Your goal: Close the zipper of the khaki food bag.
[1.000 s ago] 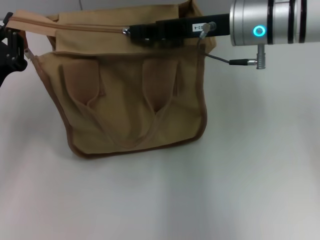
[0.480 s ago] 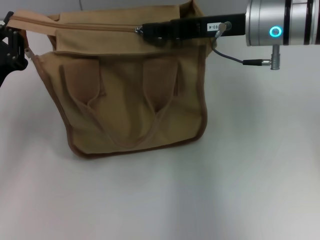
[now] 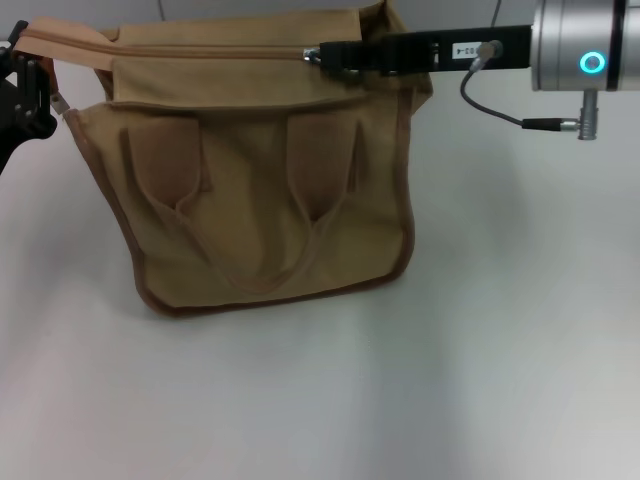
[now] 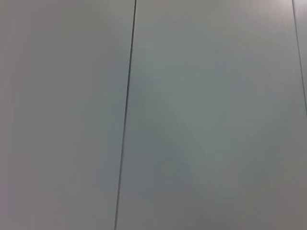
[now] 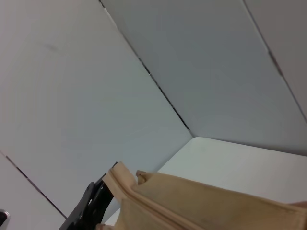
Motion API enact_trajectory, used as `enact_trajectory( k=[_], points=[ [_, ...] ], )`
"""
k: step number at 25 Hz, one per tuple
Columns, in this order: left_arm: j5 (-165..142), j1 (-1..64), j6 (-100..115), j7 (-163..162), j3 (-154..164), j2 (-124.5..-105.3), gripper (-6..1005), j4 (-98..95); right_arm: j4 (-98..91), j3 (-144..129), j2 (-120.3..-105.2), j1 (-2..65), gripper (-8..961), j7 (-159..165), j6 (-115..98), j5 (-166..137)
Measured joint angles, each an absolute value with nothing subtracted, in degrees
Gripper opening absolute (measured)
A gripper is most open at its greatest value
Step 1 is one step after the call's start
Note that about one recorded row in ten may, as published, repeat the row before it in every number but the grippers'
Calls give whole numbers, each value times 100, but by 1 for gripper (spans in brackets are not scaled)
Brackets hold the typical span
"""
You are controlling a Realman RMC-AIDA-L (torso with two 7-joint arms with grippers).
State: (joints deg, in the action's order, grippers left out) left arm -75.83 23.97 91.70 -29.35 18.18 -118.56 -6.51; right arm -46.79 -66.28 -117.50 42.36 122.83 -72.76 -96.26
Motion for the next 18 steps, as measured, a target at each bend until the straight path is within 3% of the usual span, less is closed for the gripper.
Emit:
enact_trajectory(
  k=[18],
  points=[
    [-7589, 2400, 9158, -2936, 1820, -11866, 18, -650, -4880, -6037, -11744, 3939, 6, 12301, -7708, -9944]
  ],
)
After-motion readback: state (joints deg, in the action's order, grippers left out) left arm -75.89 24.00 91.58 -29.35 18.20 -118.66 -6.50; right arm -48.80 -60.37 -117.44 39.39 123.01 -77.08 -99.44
